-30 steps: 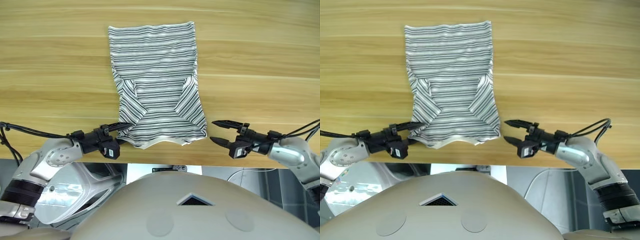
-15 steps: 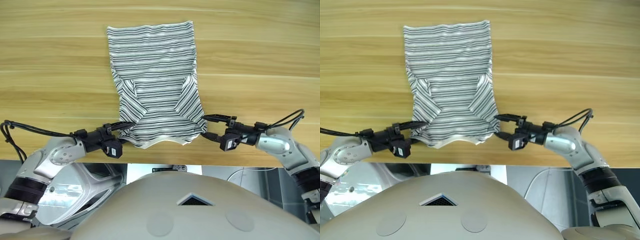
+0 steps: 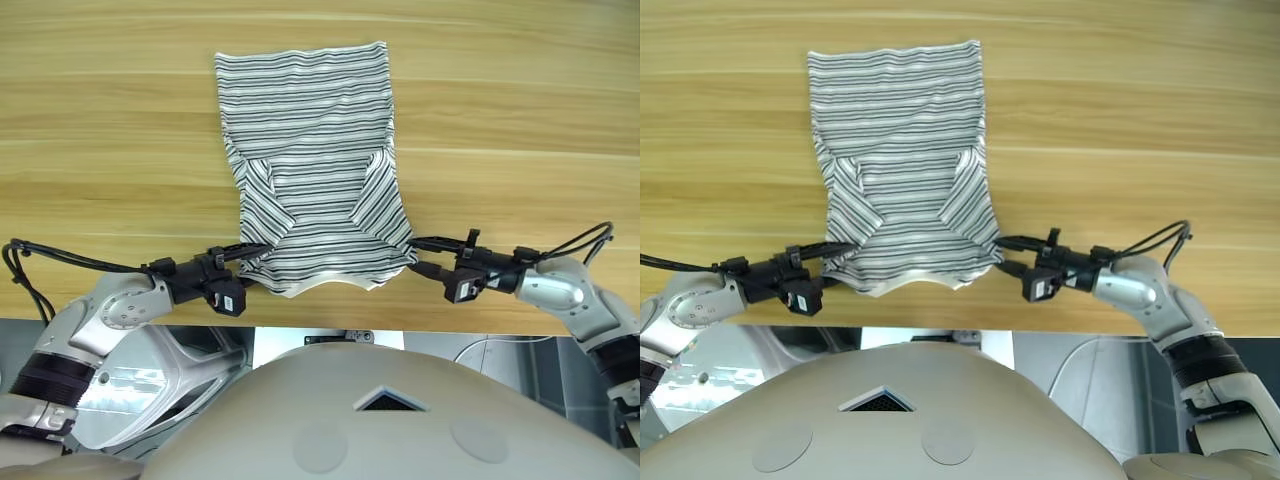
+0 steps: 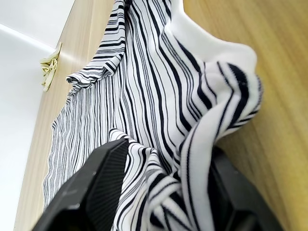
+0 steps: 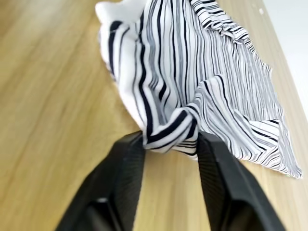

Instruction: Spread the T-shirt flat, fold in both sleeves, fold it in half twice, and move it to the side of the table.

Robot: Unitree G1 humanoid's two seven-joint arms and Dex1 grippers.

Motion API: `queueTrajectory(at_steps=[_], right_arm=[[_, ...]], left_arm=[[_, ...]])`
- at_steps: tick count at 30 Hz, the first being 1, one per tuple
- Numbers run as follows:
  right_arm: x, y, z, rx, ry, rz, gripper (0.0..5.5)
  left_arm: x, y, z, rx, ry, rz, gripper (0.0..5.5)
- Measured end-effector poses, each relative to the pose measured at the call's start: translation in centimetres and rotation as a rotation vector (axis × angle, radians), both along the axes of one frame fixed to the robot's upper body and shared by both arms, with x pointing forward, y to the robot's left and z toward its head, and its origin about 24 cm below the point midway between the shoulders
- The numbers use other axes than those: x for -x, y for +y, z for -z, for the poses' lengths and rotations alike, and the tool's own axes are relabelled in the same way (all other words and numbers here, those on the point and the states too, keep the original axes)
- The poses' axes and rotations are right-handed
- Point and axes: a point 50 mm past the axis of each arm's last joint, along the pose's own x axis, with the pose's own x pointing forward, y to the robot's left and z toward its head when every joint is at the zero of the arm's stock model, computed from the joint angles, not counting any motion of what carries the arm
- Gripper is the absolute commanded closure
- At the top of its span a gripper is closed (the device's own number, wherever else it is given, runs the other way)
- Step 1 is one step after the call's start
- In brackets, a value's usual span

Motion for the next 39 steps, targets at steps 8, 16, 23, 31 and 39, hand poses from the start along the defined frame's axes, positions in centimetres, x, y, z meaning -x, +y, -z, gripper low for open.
queueTrajectory(at_steps=[8,16,23,31,39], right_arm=[[0.2,-0.2,0.0,0.008,0.005,-0.003,3.70],[0.4,0.6,0.5,0.003,0.013,-0.031,5.34],[0.2,0.9,0.5,-0.003,0.000,-0.032,5.50],[0.4,0.9,0.5,-0.013,-0.005,-0.009,5.50],[1.0,1.0,0.3,-0.025,0.003,-0.008,5.50]], left_arm=[[-0.1,0.0,0.0,0.003,-0.004,0.004,3.14],[-0.5,0.0,0.3,0.005,-0.001,0.010,4.02],[-1.0,-0.1,0.4,-0.007,0.002,0.021,5.17],[-2.0,0.1,0.2,-0.023,-0.013,0.026,5.43],[-0.8,0.3,0.1,0.023,-0.003,-0.010,5.43]])
